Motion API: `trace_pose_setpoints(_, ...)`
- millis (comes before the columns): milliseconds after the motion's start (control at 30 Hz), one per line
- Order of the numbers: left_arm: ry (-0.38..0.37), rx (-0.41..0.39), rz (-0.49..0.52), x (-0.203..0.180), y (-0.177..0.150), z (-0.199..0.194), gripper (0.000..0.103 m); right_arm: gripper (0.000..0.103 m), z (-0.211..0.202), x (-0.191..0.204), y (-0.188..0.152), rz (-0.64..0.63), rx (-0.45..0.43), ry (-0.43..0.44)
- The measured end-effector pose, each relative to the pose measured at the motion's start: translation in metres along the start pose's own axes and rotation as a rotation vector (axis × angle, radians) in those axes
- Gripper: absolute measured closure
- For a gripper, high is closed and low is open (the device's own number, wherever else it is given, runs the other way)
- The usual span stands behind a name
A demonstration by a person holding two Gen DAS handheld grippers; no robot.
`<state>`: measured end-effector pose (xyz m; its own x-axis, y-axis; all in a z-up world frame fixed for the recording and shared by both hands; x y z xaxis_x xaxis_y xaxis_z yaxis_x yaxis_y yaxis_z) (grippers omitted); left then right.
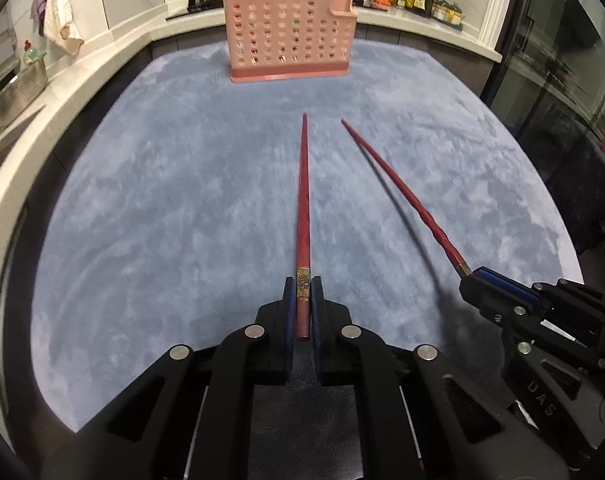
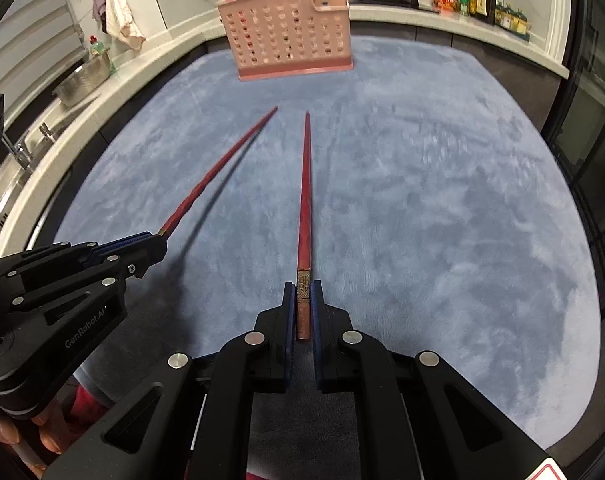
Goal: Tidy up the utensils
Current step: 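Lift both dark red chopsticks and carry them over the pink basket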
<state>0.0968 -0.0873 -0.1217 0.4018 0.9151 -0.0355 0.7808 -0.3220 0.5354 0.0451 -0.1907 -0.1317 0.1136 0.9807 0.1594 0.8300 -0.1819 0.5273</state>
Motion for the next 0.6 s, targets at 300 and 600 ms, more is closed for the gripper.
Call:
trace_pose_setpoints(300,-0.007,-0.083,-0.047,0.013,0.046,-0.040,0.096,0.096,-0.050,0.004,0.051,0.023,-0.137,0.039)
trace_pose_setpoints(600,0.016,-0.205,-0.073,0.035,0.124,-0.083,0.096,0.096,-0.093,0.010,0.125,0.017,-0.270,0.066)
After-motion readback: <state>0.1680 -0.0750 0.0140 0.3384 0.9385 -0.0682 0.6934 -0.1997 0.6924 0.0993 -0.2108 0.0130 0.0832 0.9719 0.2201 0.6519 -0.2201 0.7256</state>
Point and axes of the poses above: each gripper's, at about its wrist camera, not at the fingertips, and z roughly the way its jaws point, x to its left, y to its top, the point moved 7 cm from there along z, roughly the way its jaws point, and after that the axes turned 1 degree about x, right-handed, at the moved point
